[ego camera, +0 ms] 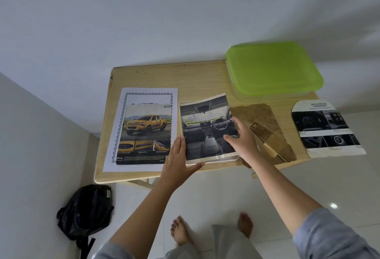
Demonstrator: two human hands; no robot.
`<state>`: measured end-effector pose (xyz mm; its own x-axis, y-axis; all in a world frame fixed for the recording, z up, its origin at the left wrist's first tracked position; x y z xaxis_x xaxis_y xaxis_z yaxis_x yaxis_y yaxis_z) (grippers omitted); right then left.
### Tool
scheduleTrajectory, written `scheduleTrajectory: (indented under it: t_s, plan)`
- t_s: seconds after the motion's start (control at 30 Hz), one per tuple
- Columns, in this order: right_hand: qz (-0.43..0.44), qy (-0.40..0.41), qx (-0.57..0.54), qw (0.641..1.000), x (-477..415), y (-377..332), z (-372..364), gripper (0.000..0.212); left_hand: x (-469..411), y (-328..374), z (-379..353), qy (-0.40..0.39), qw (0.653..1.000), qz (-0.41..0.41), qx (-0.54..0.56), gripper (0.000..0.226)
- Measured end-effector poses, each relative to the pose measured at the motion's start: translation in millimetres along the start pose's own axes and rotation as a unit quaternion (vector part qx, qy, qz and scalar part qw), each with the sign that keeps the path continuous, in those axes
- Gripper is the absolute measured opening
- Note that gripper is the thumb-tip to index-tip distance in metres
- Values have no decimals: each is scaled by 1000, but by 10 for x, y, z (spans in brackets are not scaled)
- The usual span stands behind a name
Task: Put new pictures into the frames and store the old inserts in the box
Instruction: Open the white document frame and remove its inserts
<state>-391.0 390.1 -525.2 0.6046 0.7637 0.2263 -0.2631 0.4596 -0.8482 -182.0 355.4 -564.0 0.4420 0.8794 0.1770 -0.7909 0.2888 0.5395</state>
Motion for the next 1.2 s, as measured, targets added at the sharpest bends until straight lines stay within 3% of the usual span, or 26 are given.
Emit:
scheduleTrajectory:
  t_s: [0.27,0.53,0.67,0.9,1.0,1.13,1.2]
  plan:
    - [38,-32,-29,998,-70,19,182,66,51,113,32,-5,998,21,-55,103]
    - [74,-49,-39,995,-252,118,883,60,211,470,-67,82,989,64,-104,83]
    - [58,-44,-54,996,-380,352,1370,59,96,1067,-275,139,988,29,-61,59]
    - [-26,26,-33,999,-556,1133,2556,53,-283,2223,-1045,115,990,-62,-50,51]
    - [-41,92,-24,995,-640,1369,2989,51,-422,2386,-1324,93,990,-62,-80,56]
    - [-42,137,22,989,-786,1584,3346,50,-554,2386,-1593,54,986,-58,-149,84]
    - [-25,153,62,986,-883,1649,3438,49,-564,2422,-1584,64,988,-35,-137,76]
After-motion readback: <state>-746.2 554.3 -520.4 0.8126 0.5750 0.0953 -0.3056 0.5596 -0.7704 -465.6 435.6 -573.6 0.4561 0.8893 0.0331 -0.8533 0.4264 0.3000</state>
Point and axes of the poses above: each hand's wrist, its own x-axis away from the middle knuckle, its own z-axis out of the back of the hand, y = z × x, the point moved 5 cm from there along -x, towards the middle knuckle, and after that the axes turned 8 degrees about y, right-handed, at the moved point
